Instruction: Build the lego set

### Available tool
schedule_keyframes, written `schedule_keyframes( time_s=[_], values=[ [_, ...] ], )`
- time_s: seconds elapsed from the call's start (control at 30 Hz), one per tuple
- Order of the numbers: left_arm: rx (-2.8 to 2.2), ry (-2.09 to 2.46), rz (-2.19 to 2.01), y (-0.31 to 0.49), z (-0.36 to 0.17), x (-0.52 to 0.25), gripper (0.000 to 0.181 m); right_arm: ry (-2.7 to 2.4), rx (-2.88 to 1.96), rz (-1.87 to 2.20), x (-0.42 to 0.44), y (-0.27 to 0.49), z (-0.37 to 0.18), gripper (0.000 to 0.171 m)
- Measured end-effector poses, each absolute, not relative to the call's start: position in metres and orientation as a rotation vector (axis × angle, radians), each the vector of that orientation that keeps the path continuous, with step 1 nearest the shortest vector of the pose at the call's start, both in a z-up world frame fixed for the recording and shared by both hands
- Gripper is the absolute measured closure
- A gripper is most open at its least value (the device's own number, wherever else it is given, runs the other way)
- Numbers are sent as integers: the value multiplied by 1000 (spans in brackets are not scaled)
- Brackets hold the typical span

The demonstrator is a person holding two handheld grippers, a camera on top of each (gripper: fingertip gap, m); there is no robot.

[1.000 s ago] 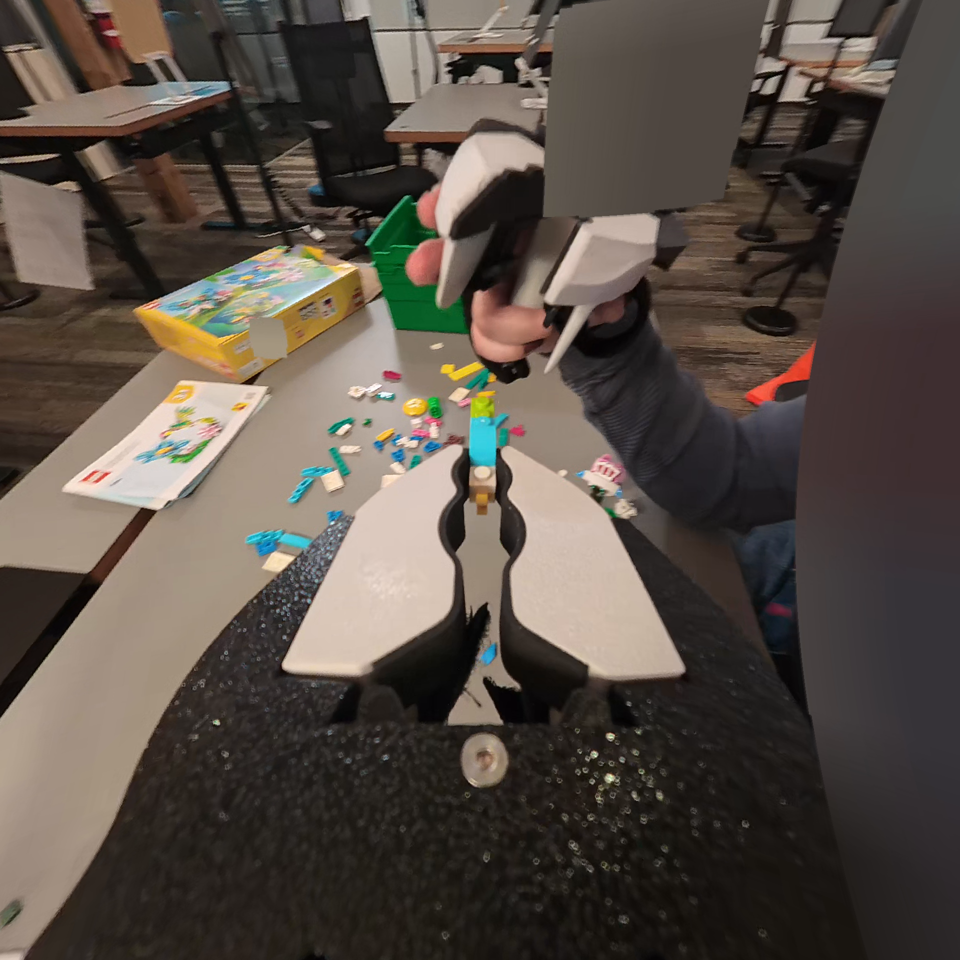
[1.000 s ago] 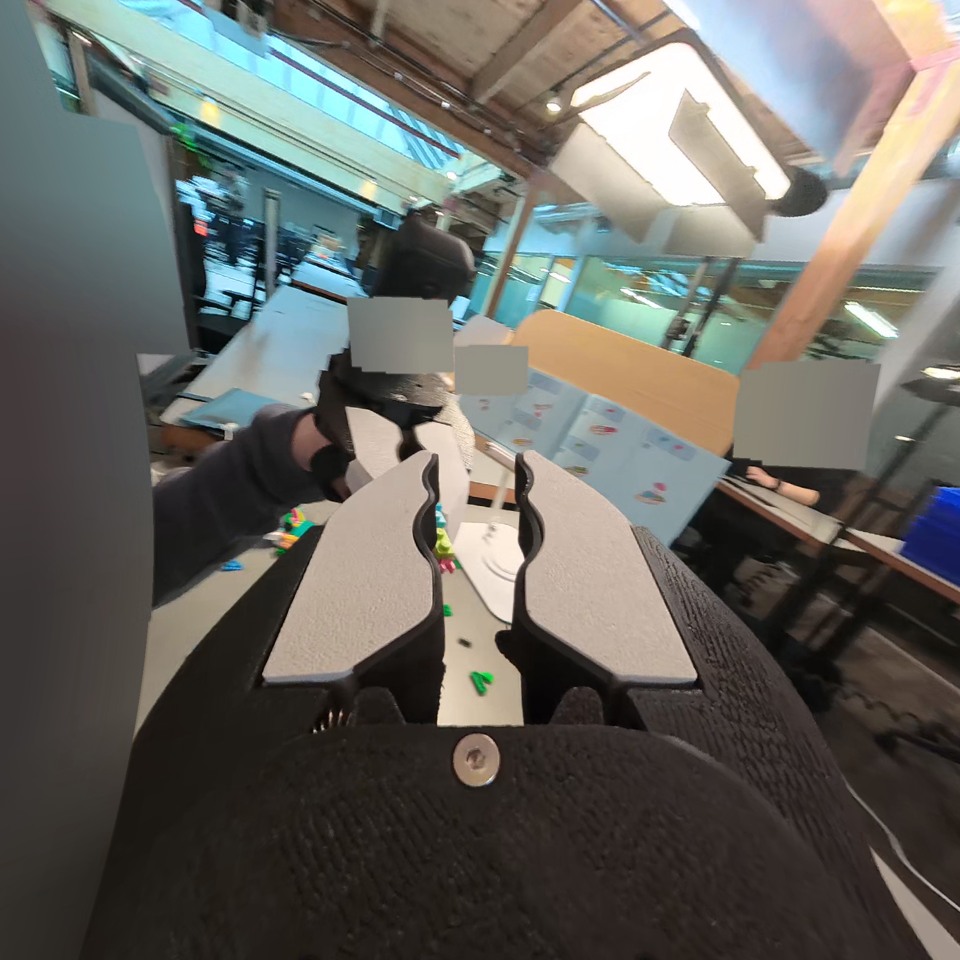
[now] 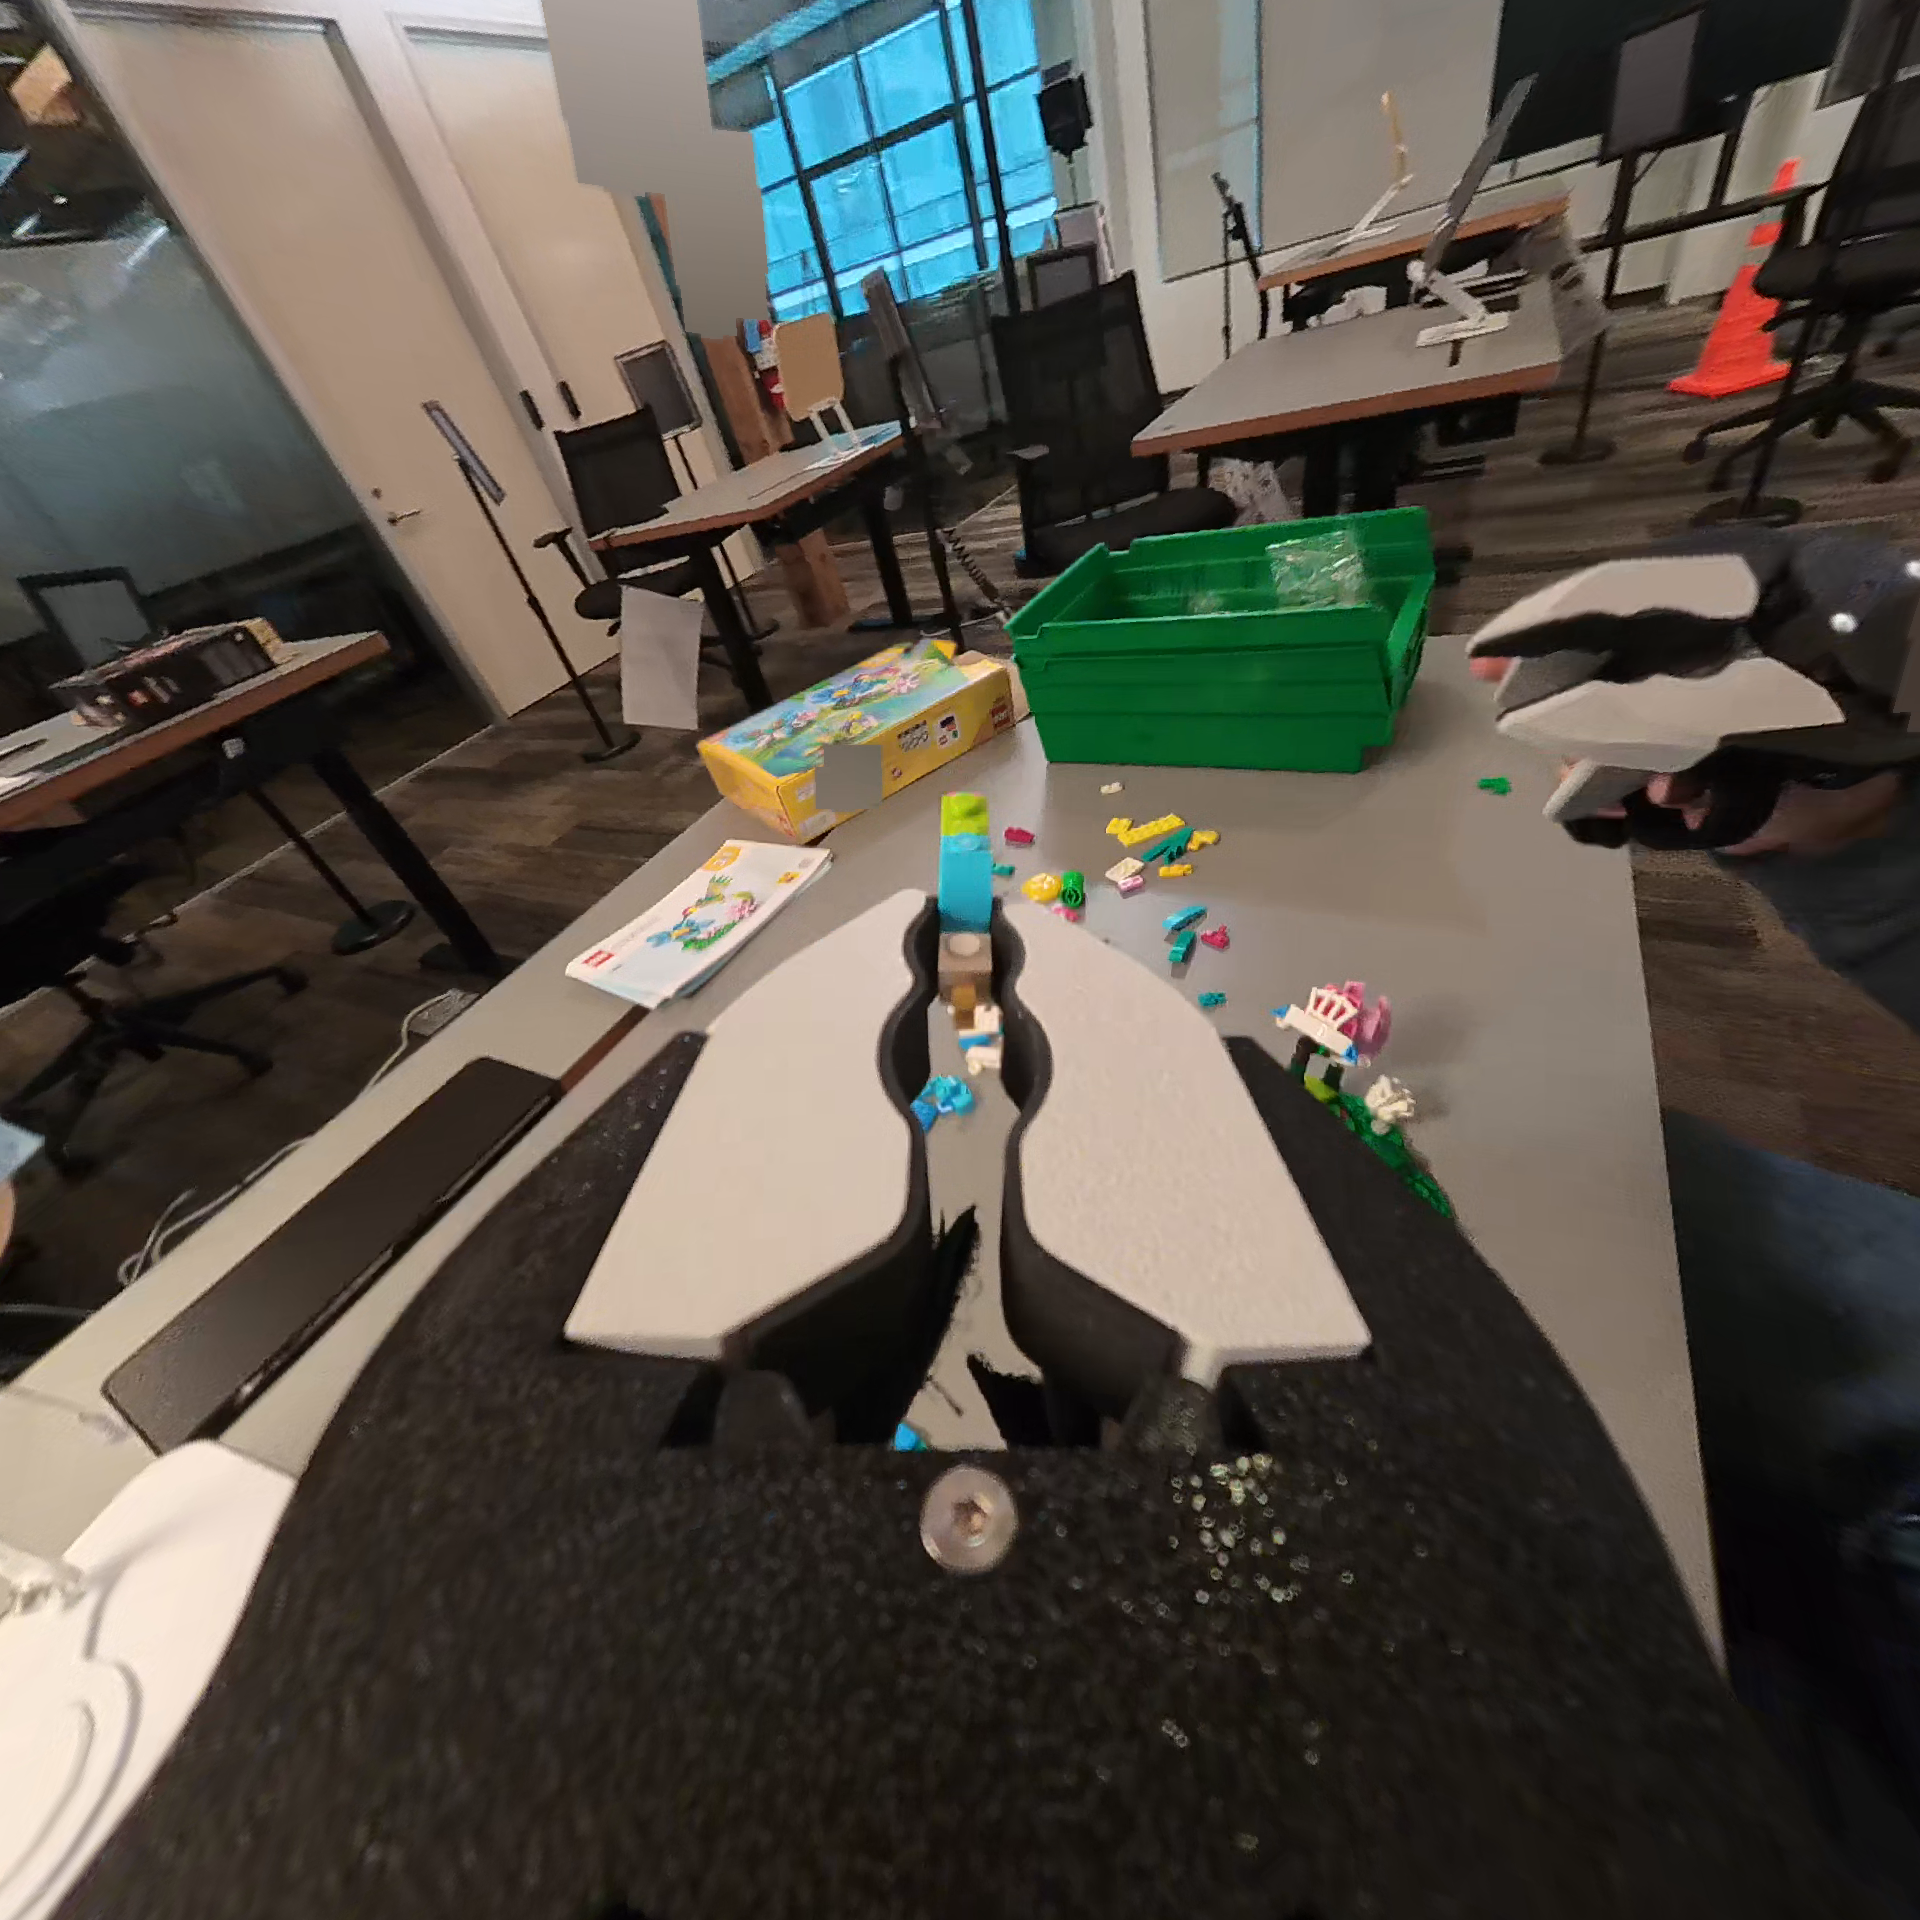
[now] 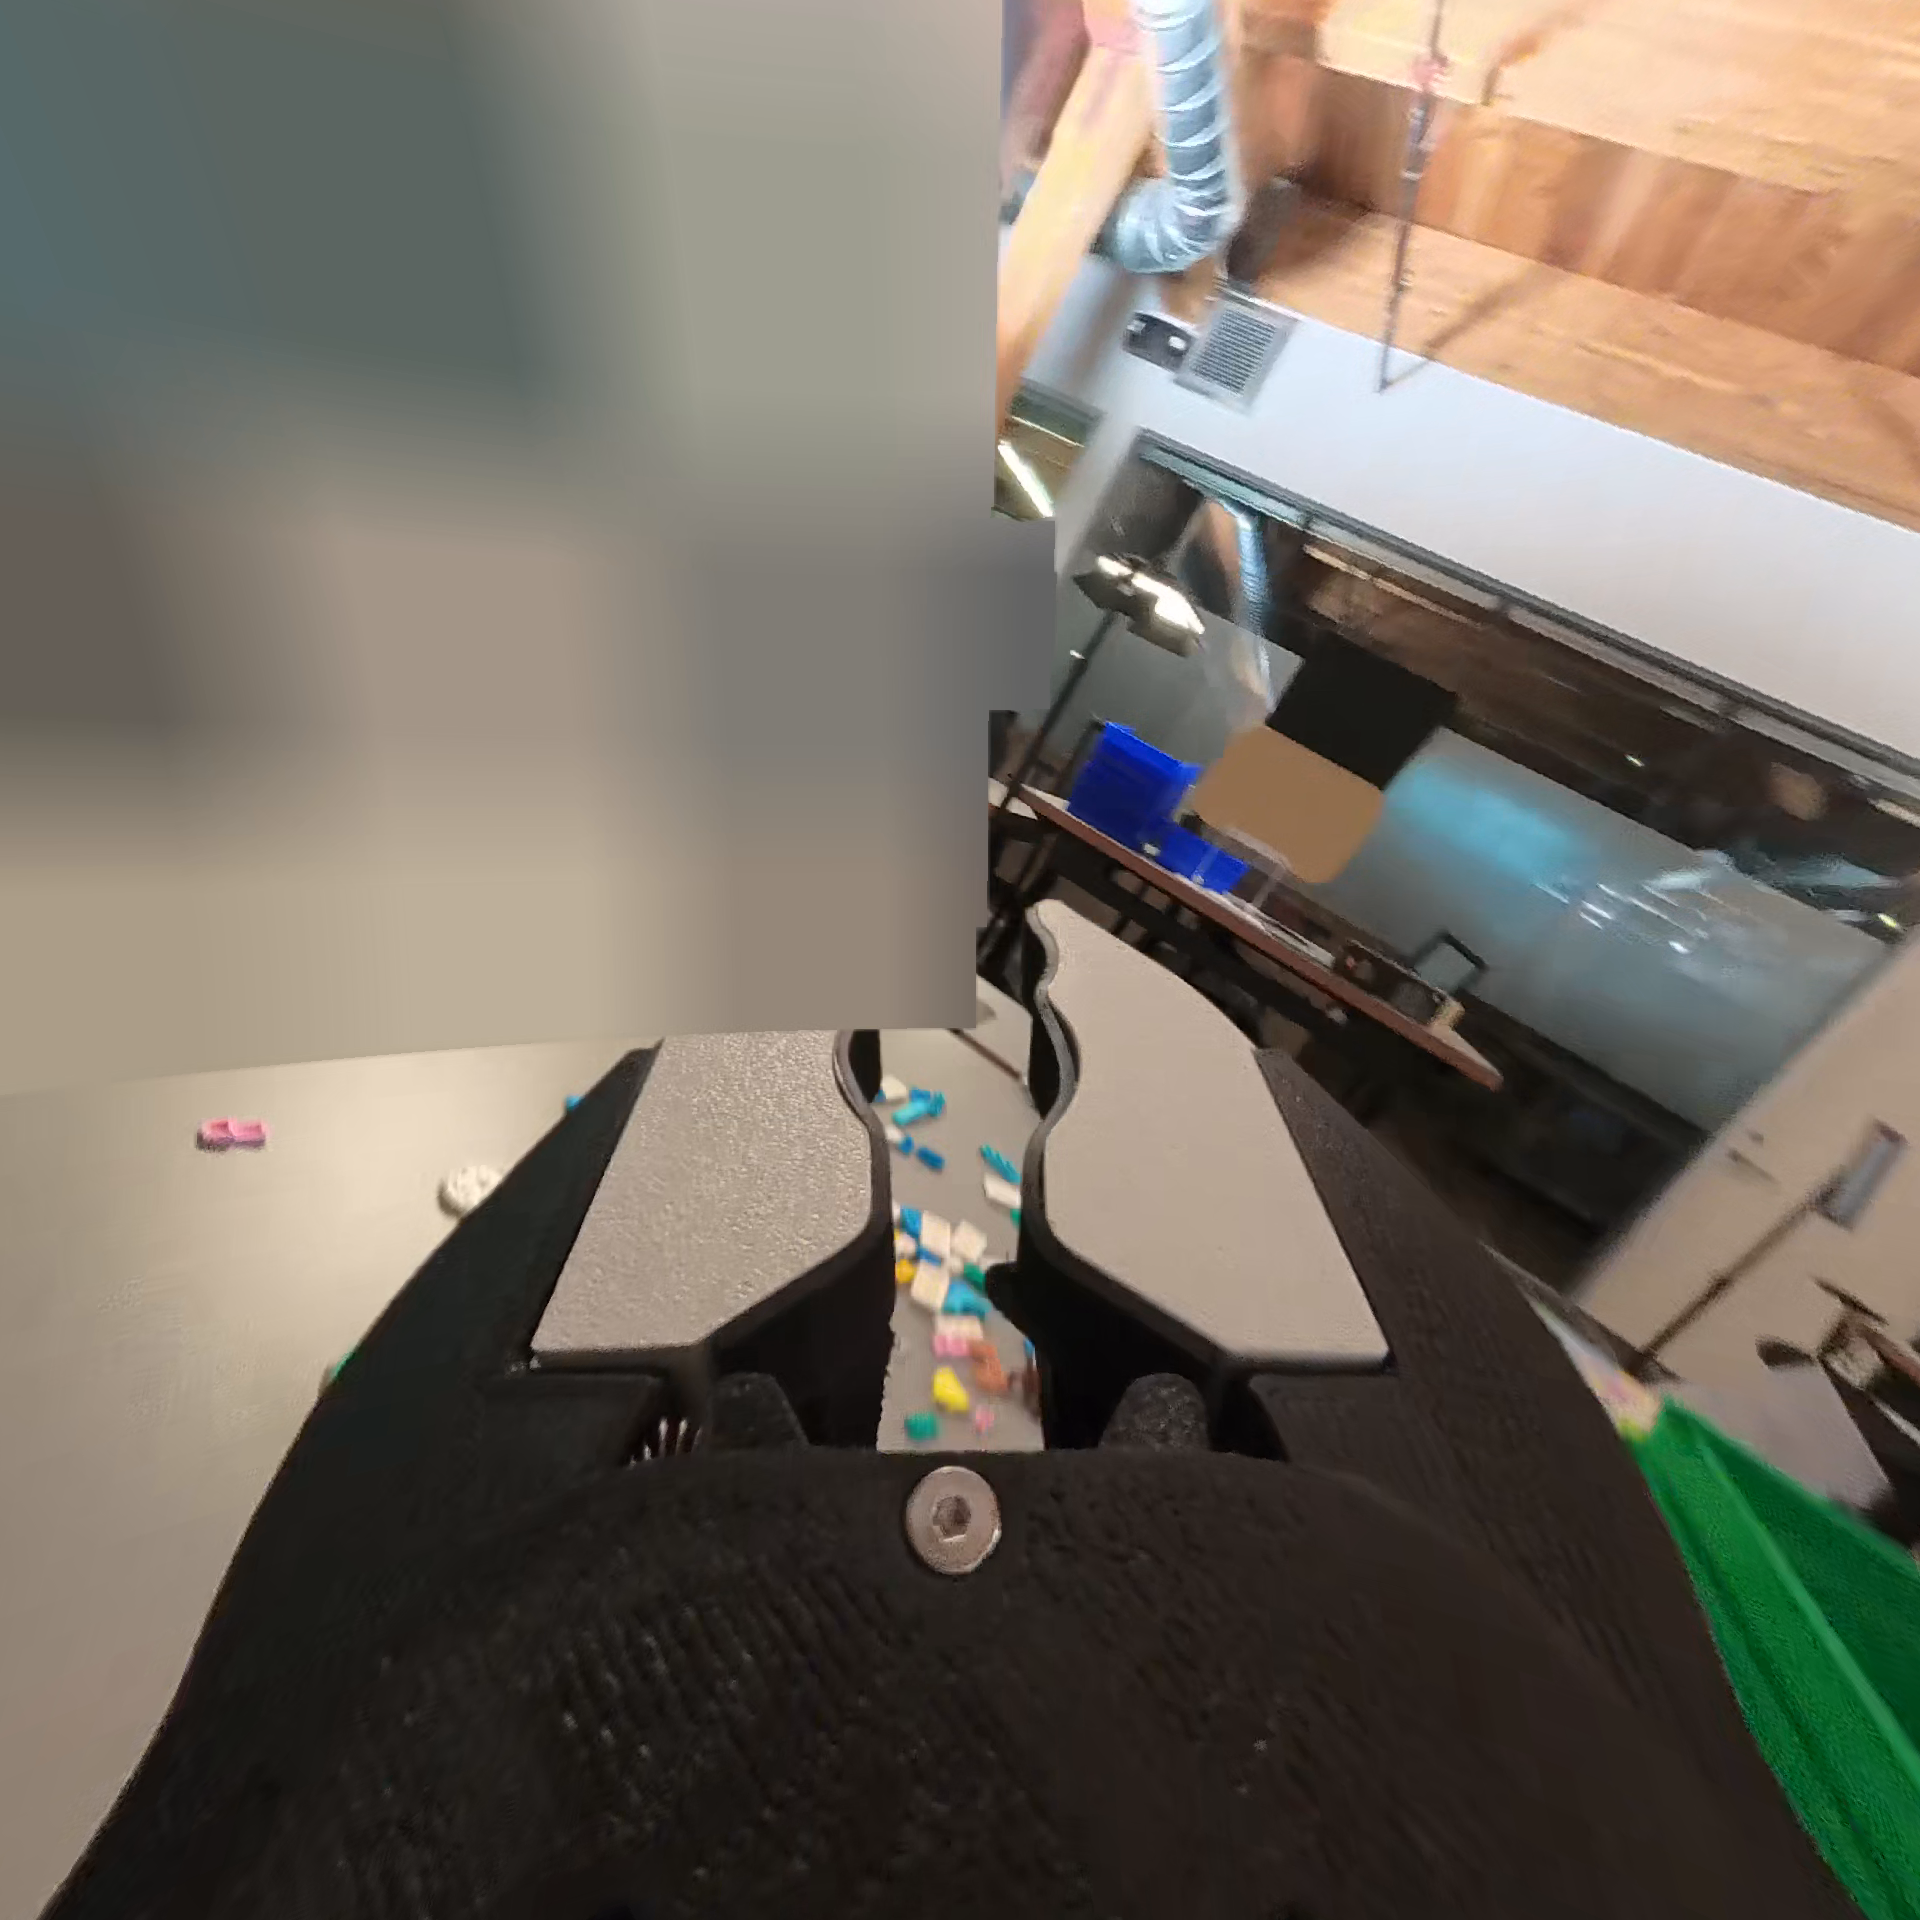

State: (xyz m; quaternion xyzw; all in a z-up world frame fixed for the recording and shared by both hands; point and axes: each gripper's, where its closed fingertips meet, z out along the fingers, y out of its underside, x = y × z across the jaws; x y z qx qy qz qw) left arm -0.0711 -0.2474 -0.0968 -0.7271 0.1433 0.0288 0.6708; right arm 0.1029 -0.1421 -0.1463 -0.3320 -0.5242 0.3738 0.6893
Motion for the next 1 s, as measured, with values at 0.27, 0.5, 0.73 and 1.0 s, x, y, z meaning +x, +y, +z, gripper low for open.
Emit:
schedule_keyframes(
  time_s=[0.27, 0.5, 0.73, 1.0],
  values=[
    [-1629, 176, 43, -277, -139, -54, 173, -1118, -863, 824, 143, -133, -205, 149],
    [-1641, 90, 67, -310, -153, -28, 173, -1136, -827, 918, 152, -148, -200, 149],
    [-1719, 20, 193, -374, -169, 11, 173, -1151, -728, 1023, 161, -191, -189, 150],
    [-1673, -182, 332, -465, -186, 46, 173, -1153, -717, 1110, 193, -236, -215, 149]
  ],
)
